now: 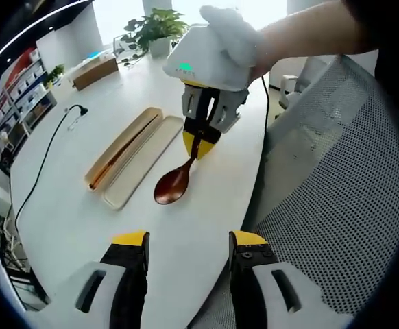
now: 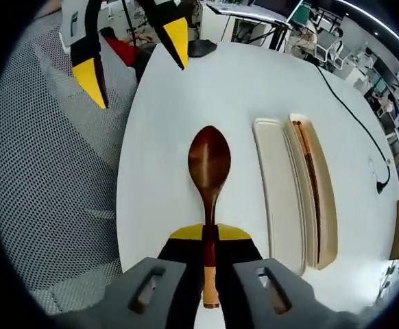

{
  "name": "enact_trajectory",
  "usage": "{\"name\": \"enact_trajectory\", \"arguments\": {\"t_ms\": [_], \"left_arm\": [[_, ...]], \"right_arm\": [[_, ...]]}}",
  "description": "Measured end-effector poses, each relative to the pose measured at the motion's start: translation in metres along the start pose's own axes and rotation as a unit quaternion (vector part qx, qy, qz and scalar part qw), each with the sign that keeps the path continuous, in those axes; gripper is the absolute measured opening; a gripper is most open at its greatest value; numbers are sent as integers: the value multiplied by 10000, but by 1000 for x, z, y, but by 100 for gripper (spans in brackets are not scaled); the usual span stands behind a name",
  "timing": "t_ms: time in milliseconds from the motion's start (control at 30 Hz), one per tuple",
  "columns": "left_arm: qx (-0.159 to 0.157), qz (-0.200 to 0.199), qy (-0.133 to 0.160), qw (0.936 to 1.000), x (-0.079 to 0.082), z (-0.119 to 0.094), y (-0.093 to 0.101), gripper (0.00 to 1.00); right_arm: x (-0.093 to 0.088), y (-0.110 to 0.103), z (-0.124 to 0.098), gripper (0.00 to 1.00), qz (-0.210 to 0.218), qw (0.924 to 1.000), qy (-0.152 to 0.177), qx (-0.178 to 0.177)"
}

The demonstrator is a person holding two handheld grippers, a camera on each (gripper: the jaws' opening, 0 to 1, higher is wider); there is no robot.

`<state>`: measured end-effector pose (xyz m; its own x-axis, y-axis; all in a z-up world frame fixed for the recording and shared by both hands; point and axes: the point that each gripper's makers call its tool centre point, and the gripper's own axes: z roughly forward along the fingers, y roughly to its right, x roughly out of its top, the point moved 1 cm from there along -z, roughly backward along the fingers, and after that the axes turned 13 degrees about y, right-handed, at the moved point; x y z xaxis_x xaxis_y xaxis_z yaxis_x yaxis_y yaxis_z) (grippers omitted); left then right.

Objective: Arrange the utensils inside the cutlery case until each visible utensil rests in its matching compartment.

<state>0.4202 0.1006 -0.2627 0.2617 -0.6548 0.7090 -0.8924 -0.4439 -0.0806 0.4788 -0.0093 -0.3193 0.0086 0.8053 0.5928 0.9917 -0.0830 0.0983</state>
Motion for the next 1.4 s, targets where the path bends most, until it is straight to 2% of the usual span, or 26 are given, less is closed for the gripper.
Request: {"name": "enact_trajectory", "arguments": {"t_ms": [600,800,900,1000,1067,1400], "left_arm": [[-11,-16,-2,10000,-1,0,0,48],[-30,-11,-3,10000,0,1,1,48],[-46,-5,-1,10000,0,1,1,48],[-58,-15,3,10000,1,2,1,48],[-64,-25,9,10000,1,2,0,48],[-57,-21,-4,10000,1,3,-1,48]], "right_arm": [[10,57,-9,0,-203,9989,-62,-407],[11,78,-11,0,-66,9982,-63,-584],[10,87,-12,0,-210,9977,-161,-619],[11,92,-10,0,-73,9980,-181,-595],[13,98,-10,0,-199,9976,-163,-650],[14,119,-2,0,-242,9969,-305,-689]]}}
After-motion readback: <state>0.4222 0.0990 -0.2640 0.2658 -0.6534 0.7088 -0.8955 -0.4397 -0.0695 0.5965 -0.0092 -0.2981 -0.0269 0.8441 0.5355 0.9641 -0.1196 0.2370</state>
